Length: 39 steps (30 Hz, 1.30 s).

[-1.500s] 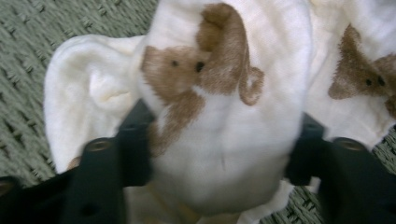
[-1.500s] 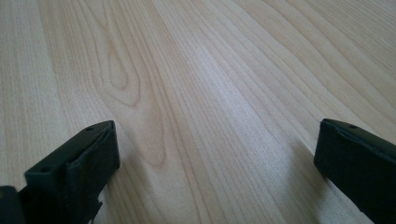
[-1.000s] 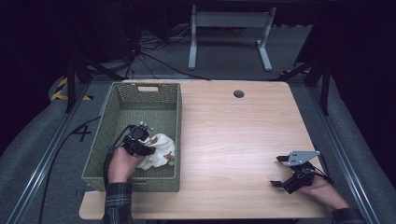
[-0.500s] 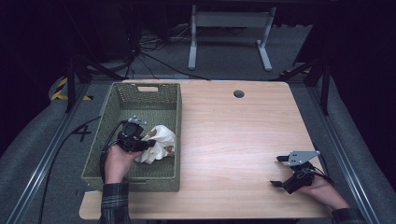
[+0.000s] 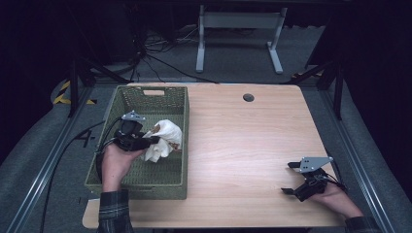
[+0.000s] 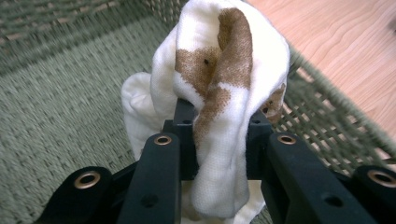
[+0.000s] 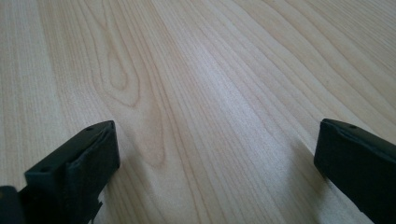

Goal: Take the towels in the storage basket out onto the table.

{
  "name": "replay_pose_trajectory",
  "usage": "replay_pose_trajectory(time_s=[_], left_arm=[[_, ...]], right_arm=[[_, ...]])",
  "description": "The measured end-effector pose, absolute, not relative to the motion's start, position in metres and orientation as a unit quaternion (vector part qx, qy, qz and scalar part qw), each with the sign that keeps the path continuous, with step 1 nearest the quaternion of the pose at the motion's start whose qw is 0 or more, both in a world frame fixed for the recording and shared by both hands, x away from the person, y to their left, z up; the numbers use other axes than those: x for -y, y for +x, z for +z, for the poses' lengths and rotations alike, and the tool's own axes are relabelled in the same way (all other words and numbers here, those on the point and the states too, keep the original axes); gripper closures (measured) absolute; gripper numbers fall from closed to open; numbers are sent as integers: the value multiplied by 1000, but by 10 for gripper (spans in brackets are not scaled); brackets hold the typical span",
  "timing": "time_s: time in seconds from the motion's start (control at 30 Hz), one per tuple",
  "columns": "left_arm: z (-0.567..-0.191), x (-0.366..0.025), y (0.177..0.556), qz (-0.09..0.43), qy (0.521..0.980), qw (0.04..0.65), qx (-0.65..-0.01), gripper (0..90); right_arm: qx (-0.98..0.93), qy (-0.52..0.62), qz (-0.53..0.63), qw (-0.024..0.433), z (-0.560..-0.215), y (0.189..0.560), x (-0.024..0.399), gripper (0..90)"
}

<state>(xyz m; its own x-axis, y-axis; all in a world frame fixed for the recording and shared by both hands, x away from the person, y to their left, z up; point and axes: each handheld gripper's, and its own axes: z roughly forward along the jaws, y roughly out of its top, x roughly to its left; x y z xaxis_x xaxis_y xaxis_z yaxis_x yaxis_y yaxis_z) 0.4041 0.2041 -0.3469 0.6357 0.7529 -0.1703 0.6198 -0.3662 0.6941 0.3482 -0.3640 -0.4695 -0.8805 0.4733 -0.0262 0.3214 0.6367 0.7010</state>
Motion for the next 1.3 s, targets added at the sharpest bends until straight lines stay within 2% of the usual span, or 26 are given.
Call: replay_pose_trajectory(time_s=[0.33, 0.67, 1.3], left_arm=[[-312, -197, 397, 95, 812, 430, -383, 743], [-287, -173, 390, 88, 814, 464, -339, 744], [-280, -107, 393, 59, 827, 479, -288, 744]], right_arm=[[-899, 221, 364, 104, -470, 348, 364, 1], [-899, 221, 364, 104, -469, 348, 364, 2], [-898, 222, 364, 104, -469, 348, 364, 1]])
